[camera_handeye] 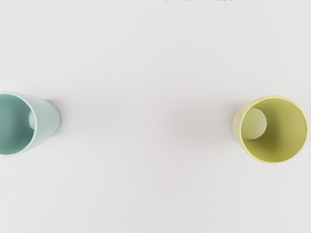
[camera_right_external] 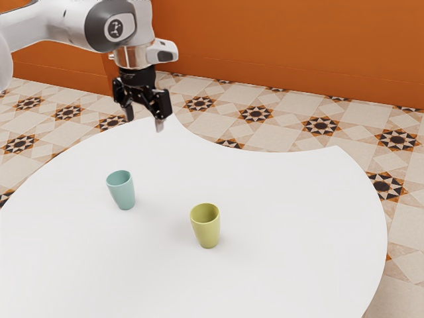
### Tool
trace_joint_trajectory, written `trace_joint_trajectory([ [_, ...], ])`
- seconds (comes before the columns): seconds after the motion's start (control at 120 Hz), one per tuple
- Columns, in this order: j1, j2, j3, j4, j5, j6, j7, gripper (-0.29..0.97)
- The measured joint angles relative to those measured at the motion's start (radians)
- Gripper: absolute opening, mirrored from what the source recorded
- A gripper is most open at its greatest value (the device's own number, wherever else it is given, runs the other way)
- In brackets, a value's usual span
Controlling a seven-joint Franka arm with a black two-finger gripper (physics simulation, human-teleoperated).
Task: Place the left cup onto the right cup
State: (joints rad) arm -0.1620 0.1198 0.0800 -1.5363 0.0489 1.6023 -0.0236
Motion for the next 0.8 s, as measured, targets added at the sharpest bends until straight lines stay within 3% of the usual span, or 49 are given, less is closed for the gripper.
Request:
trace_joint_trajectory([
  [0.8, 0.101, 0.113, 0.009, -0.107, -0.032, 0.181, -0.045, 0.67],
])
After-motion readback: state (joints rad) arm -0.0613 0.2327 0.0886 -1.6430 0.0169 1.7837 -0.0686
